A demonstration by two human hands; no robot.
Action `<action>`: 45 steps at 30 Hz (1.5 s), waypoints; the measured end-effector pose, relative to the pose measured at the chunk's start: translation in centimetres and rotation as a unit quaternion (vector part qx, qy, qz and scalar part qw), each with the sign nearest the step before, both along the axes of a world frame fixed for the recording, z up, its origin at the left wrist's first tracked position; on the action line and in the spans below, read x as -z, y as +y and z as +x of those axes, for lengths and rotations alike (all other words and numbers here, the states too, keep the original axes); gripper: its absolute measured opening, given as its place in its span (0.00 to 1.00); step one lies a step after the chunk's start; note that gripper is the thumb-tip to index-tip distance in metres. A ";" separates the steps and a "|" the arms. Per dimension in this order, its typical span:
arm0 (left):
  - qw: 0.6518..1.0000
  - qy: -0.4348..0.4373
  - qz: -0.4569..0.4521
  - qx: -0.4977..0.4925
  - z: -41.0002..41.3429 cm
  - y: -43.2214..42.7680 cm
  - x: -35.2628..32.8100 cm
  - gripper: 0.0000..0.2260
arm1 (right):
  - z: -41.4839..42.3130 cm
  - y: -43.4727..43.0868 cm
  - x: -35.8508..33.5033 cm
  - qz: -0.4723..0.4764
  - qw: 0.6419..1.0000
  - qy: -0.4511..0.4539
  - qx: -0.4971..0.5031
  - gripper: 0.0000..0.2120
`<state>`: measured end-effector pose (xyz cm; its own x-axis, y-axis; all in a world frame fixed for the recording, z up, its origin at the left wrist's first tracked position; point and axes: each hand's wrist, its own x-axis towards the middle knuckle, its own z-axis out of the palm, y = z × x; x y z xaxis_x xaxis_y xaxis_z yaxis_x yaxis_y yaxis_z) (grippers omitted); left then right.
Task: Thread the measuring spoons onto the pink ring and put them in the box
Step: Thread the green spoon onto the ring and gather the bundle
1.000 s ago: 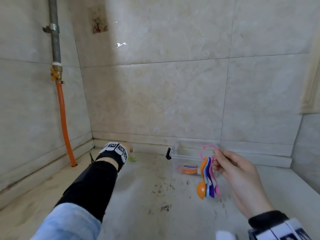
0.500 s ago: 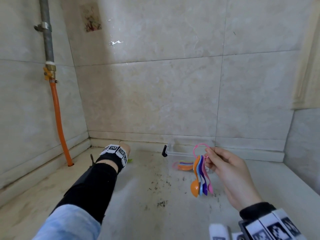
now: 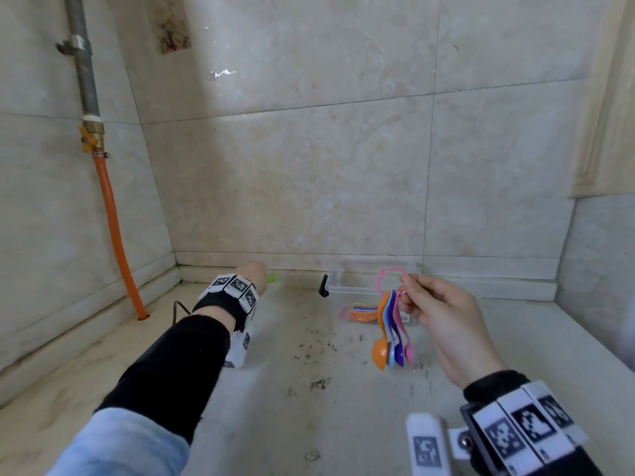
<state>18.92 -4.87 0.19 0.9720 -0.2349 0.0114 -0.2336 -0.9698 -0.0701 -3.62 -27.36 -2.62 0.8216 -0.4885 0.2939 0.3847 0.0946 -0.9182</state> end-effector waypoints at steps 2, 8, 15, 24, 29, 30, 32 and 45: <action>0.999 -0.021 -0.049 0.013 -1.0 -1.1 -1.3 0.12 | -0.1 0.0 -0.2 0.005 1.000 -0.005 0.000 0.06; 0.975 -0.022 -0.213 0.058 -4.7 -3.4 -2.9 0.12 | -0.3 0.3 -0.5 0.000 1.000 -0.011 -0.006 0.08; 0.840 0.067 -0.536 0.057 -9.9 -5.1 -2.8 0.12 | -0.4 0.2 -0.5 0.007 1.000 -0.004 -0.013 0.06; 0.654 0.223 -0.706 0.157 -16.0 -7.9 -0.4 0.09 | -0.3 0.6 -0.8 0.030 0.999 -0.016 -0.027 0.06; 0.662 0.238 -0.685 0.193 -16.9 -8.3 0.1 0.10 | -0.2 0.5 -0.5 0.036 0.999 -0.001 -0.040 0.06; 0.650 0.258 -0.688 0.197 -17.1 -8.3 0.1 0.10 | -0.2 0.6 -0.4 0.032 0.999 0.002 -0.040 0.06; 0.623 0.284 -0.702 0.196 -17.3 -8.3 0.1 0.10 | -0.2 0.6 -0.3 0.017 0.999 0.007 -0.040 0.06; 0.615 0.258 -0.714 0.213 -17.1 -8.1 0.3 0.12 | -0.2 1.0 -0.3 -0.006 0.999 0.026 -0.037 0.06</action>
